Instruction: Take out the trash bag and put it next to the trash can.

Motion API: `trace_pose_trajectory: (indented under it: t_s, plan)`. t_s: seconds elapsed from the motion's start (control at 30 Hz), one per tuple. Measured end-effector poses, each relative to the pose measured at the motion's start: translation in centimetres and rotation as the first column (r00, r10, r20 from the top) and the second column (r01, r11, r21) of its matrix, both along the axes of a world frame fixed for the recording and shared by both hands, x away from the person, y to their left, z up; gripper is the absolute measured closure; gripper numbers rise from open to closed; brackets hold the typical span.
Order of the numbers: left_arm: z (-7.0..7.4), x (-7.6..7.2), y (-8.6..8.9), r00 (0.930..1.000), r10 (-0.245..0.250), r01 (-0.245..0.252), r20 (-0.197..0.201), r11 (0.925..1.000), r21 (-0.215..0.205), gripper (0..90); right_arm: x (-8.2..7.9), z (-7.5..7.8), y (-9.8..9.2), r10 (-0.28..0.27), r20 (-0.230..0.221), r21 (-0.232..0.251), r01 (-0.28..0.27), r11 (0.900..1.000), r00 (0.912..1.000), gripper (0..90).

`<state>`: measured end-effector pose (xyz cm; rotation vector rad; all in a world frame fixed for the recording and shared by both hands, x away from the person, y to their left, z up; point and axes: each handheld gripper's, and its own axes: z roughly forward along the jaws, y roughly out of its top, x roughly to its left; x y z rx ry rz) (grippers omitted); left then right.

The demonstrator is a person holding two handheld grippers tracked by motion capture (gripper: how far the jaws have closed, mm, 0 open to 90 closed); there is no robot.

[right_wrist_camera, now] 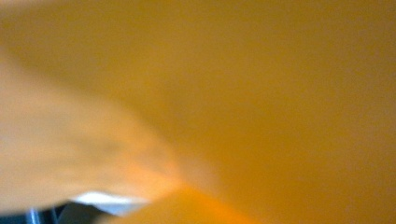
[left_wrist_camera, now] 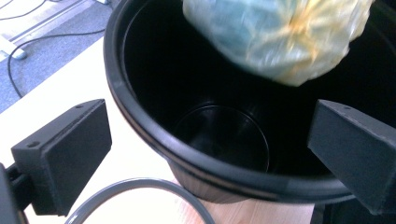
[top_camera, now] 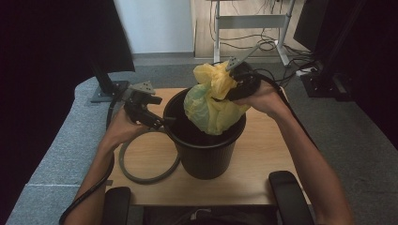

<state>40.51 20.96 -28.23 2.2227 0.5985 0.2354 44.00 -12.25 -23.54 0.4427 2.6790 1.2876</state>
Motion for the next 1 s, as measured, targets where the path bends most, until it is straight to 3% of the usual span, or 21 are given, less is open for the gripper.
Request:
trace_pose_trajectory:
  t_s: [0.3,0.53,0.8,1.0]
  plan:
    - [-0.3,-0.6,1.8,0.9998,0.02,-0.02,0.008,0.9998,-0.002,0.0,0.1,1.7,-0.8,-0.026,0.015,-0.003,0.026,1.0,0.9996,74.6]
    - [-1.4,-1.0,3.1,0.9991,0.038,-0.038,0.02,0.9993,0.002,0.0,0.1,3.1,-1.5,-0.059,0.038,-0.012,0.06,0.998,0.9975,74.6]
    - [-3.1,-1.2,4.2,0.9978,0.062,-0.063,0.024,0.9979,0.018,0.0,0.4,4.2,-3.0,-0.114,0.056,-0.012,0.115,0.993,0.9919,74.6]
    - [-4.8,-1.4,5.0,0.997,0.077,-0.076,0.015,0.9971,-0.006,0.0,0.5,5.0,-4.5,-0.171,0.072,-0.012,0.172,0.985,0.9827,74.6]
